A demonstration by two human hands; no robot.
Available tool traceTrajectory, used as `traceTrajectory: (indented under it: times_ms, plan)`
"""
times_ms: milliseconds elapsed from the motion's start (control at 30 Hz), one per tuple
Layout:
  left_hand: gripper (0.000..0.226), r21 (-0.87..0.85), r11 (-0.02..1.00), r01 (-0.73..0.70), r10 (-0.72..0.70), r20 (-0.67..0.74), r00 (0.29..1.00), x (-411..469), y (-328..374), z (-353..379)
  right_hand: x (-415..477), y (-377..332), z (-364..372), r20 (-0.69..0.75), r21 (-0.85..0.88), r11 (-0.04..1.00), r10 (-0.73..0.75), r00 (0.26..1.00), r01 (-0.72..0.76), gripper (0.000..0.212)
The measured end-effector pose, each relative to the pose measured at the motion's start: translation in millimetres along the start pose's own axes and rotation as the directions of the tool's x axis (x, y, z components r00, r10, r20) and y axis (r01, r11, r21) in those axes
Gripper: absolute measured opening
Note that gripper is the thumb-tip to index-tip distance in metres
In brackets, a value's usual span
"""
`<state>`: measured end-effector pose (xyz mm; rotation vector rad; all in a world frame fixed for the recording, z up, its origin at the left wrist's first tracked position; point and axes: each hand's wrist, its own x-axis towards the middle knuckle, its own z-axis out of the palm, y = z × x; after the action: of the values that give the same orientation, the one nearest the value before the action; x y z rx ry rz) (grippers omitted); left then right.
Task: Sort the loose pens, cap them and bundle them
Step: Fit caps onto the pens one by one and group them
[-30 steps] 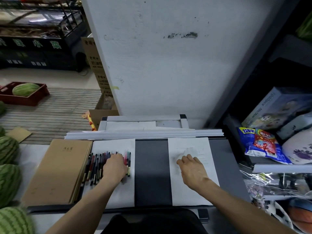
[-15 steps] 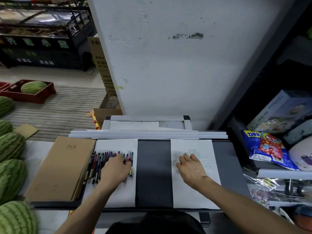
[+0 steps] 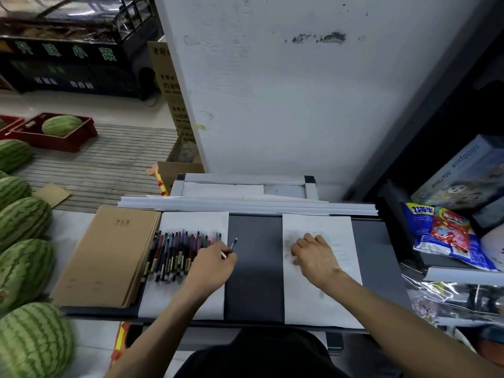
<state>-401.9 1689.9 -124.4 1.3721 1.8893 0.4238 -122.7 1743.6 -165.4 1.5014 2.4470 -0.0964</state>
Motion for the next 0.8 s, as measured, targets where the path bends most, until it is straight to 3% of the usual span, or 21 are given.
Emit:
traceTrajectory:
  times_ms: [67,100,167,200,267,333,400,633,700,800]
  plan:
    - [0.014,-0.083,0.996,-0.026,0.027,0.016,0.999,-5,3,3,-3,-6,-10,-0.074,0.277,0.957,0.106,0.992,-0.081,0.019]
    - [0.016,-0.15,0.988,-0.042,0.048,0.032,0.998,-9,5,3,-6,-11,-21,-0.083,0.515,0.845,0.213,0.974,-0.141,0.017]
    - [0.02,-0.316,0.946,-0.075,0.095,0.049,0.994,-18,12,4,-13,-22,-43,0.019,0.868,0.458,0.359,0.933,-0.194,0.01]
    - [0.021,-0.4,0.912,-0.087,0.117,0.05,0.992,-23,15,3,-17,-26,-54,0.05,0.94,0.295,0.373,0.927,-0.17,0.005]
    - [0.023,-0.502,0.856,-0.122,0.169,0.048,0.985,-32,23,0,-27,-32,-73,0.07,0.996,0.032,0.34,0.938,-0.086,0.018]
    - [0.028,-0.493,0.849,-0.19,0.233,0.027,0.972,-40,31,-4,-36,-36,-91,0.091,0.975,-0.222,0.295,0.951,-0.024,0.024]
    - [0.033,-0.471,0.844,-0.257,0.293,0.004,0.956,-50,40,-9,-43,-39,-106,0.135,0.91,-0.415,0.238,0.962,-0.025,0.009]
    - [0.028,-0.466,0.817,-0.34,0.38,-0.009,0.925,-77,70,-26,-54,-50,-129,0.102,0.786,-0.617,0.193,0.976,0.04,0.017]
    - [0.023,-0.456,0.819,-0.348,0.385,-0.012,0.923,-80,74,-28,-54,-53,-130,0.078,0.793,-0.605,0.207,0.975,0.065,0.014]
    - [0.024,-0.422,0.834,-0.357,0.386,-0.017,0.922,-81,77,-30,-54,-58,-128,0.035,0.865,-0.492,0.248,0.968,0.095,0.012]
